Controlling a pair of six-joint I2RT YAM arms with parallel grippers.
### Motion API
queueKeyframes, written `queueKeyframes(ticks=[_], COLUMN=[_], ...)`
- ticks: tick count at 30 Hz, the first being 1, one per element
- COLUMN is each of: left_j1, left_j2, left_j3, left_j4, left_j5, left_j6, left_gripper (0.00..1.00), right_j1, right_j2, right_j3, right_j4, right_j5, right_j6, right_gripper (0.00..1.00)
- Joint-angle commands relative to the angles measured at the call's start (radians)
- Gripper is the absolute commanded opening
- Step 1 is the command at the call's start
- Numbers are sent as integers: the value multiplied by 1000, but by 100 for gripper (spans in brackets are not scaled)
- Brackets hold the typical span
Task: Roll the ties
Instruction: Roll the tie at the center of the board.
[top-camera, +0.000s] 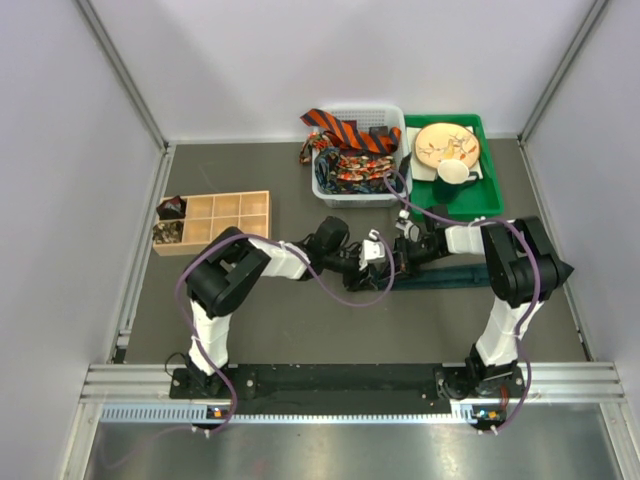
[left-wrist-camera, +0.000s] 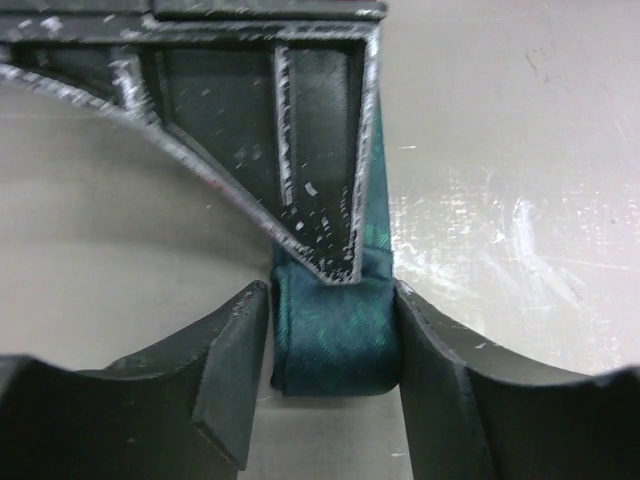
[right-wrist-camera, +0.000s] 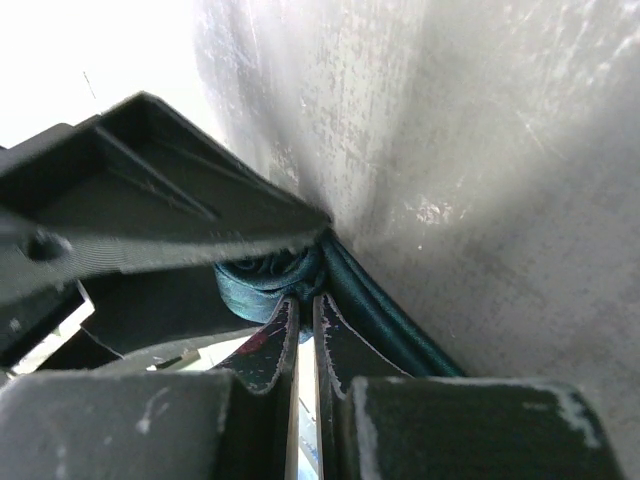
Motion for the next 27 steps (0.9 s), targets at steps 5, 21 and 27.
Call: queueKeyframes(ticks=[5, 21, 27], left_j1=[-37, -63, -66], left_j2=[-1, 27, 34], left_j3=[143, 261, 263], left_j4=[-451, -767, -766], left_j5=[-200, -340, -342], left_j6=[132, 211, 221], left_gripper=[31, 27, 28], right_j1=[-6, -17, 29], right_j2=[1, -111, -36], right_j3=[0, -97, -95], right_j4=[44, 231, 399], right_j5=[126, -66, -71], right_j6=[-51, 200, 304], right_gripper=[0, 38, 38])
